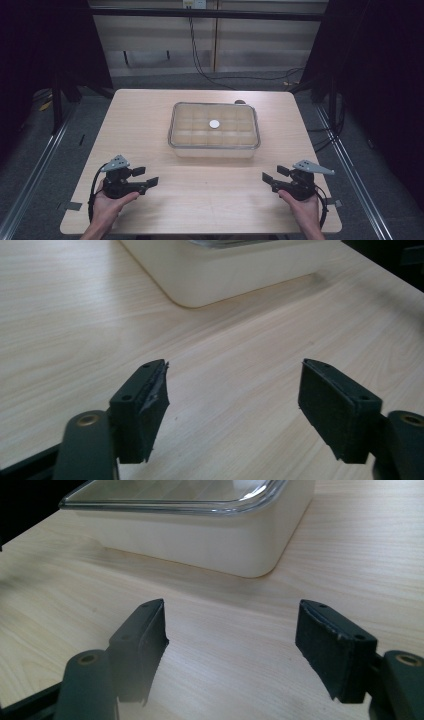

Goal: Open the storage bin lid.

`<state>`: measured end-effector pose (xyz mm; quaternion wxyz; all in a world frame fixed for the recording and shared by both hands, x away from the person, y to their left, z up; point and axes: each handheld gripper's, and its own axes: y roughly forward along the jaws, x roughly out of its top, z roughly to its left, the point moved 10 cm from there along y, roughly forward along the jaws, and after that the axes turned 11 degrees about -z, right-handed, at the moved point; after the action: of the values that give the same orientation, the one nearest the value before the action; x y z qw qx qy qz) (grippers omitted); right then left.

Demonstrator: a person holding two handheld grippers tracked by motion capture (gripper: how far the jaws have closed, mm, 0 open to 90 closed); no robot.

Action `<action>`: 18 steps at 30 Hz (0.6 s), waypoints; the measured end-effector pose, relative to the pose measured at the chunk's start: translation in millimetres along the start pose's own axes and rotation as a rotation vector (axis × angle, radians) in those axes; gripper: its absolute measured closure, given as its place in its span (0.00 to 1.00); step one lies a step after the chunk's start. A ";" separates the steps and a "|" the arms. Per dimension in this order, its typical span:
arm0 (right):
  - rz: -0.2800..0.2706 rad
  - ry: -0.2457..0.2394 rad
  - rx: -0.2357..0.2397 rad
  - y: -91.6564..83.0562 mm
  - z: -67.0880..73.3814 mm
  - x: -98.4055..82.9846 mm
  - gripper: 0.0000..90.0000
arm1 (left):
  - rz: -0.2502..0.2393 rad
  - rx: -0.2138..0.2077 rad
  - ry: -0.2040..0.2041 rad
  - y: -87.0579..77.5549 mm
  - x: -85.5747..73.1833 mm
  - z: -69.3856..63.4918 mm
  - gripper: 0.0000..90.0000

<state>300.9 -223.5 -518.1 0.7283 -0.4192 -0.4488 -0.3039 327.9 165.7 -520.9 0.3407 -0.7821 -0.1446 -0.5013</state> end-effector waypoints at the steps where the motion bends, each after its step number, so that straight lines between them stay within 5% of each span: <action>1: -0.005 0.002 -0.002 0.8 0.6 0.9 0.31 | 0.001 -0.018 0.000 1.3 1.2 -2.4 0.32; 8: 0.032 -0.048 0.017 3.0 2.6 5.3 0.40 | -0.024 -0.028 0.017 6.1 13.5 -10.9 0.41; 10: 0.026 -0.045 0.023 3.4 4.0 9.1 0.40 | -0.038 -0.002 -0.007 8.6 16.2 -8.1 0.38; 12: 0.001 -0.047 0.028 3.6 8.5 13.0 0.40 | -0.048 0.040 0.010 10.3 18.1 -4.0 0.40; 18: -0.013 -0.063 0.002 11.7 7.0 26.9 0.40 | -0.062 -0.024 0.036 12.3 30.2 -3.5 0.42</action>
<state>318.8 -213.7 -495.9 0.7123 -0.4250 -0.4744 -0.2949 346.2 150.9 -498.1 0.3181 -0.7721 -0.1565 -0.5274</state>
